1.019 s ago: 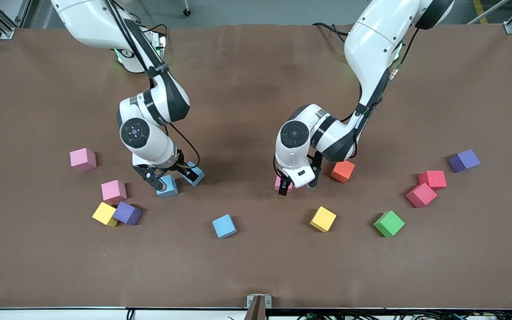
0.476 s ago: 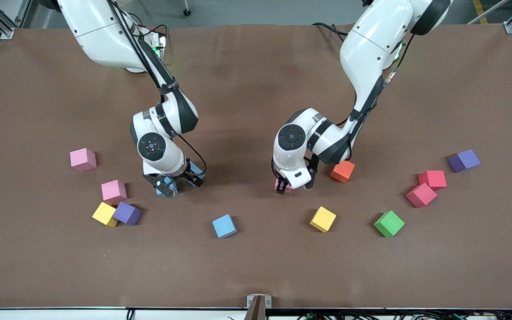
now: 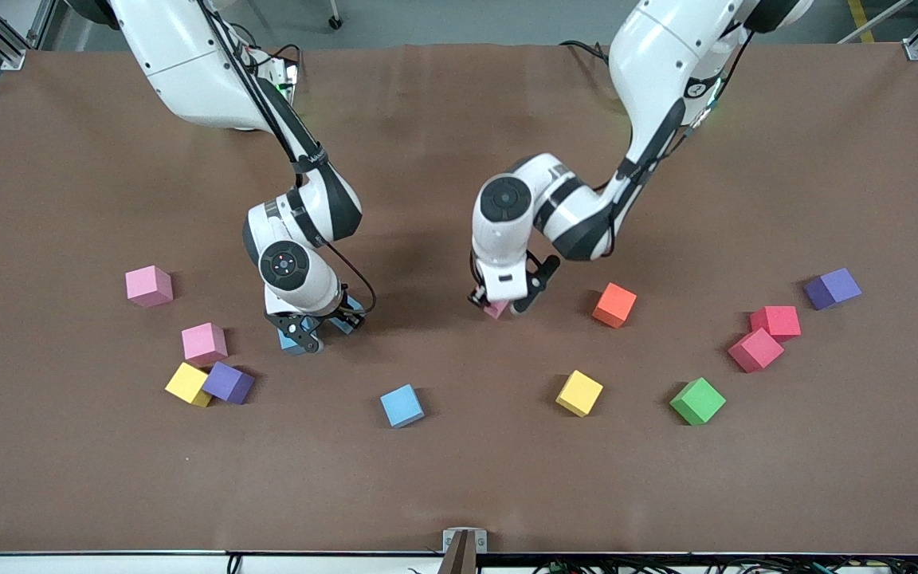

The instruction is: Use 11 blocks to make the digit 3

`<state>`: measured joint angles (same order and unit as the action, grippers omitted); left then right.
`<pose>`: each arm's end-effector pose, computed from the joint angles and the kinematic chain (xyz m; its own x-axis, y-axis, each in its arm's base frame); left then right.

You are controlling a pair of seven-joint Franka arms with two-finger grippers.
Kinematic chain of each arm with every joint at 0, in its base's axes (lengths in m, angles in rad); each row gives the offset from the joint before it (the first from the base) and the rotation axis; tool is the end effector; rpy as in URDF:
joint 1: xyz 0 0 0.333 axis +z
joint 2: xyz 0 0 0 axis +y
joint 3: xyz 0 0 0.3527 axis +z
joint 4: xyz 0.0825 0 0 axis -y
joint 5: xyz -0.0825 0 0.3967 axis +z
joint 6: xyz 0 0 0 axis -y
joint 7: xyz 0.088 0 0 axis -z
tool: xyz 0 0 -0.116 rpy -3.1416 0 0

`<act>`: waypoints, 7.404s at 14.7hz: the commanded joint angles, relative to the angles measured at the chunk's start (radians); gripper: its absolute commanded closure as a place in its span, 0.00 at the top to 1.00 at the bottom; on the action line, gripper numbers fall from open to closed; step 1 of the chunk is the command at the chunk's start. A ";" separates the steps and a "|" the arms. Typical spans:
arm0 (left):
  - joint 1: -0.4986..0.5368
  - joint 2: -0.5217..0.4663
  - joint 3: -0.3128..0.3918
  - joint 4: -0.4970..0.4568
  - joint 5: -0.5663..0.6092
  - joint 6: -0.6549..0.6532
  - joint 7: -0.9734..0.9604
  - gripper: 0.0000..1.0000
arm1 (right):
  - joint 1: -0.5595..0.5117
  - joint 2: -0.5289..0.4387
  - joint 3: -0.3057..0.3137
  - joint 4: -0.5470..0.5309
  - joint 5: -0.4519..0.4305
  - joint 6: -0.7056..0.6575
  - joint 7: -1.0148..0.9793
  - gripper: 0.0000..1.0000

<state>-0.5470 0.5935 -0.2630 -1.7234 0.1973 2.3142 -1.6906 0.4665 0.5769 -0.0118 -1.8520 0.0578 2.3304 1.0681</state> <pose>0.5025 -0.4905 0.2660 0.7018 0.7124 -0.0008 0.7122 -0.7016 0.0230 0.5917 0.2913 0.2134 0.7900 -0.6085 -0.0751 -0.6044 -0.7935 0.0715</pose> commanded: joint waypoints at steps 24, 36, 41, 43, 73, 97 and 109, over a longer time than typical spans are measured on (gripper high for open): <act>0.012 -0.119 -0.179 -0.180 0.254 0.024 0.476 1.00 | 0.262 -0.262 -0.007 -0.371 0.077 0.185 0.883 0.24; 0.461 -0.270 -0.176 -0.165 0.076 -0.125 0.465 1.00 | 0.340 -0.178 -0.007 -0.268 0.160 0.216 1.039 0.24; 0.522 -0.210 -0.174 -0.179 0.076 -0.122 0.315 1.00 | 0.396 -0.077 -0.007 -0.188 0.163 0.243 1.104 0.24; 0.522 -0.204 -0.174 -0.185 0.076 -0.119 0.247 1.00 | 0.402 -0.068 -0.007 -0.184 0.163 0.248 1.107 0.25; 0.539 -0.074 -0.401 -0.217 0.080 -0.134 -0.547 0.18 | 0.432 -0.071 -0.008 -0.162 0.157 0.227 1.155 1.00; 0.374 -0.018 -0.421 -0.317 0.185 0.090 -1.015 0.18 | -0.114 -0.160 -0.014 0.045 0.011 -0.141 -0.976 1.00; 0.363 0.051 -0.420 -0.268 0.235 0.090 -1.015 0.31 | -0.154 0.031 -0.014 0.097 -0.053 -0.022 -1.228 1.00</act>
<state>-0.1696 0.5795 -0.6875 -2.0304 0.3963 2.3856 -2.6856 0.3319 0.5886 -0.0450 -1.7697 0.0245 2.3014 -0.1492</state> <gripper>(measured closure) 0.458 0.000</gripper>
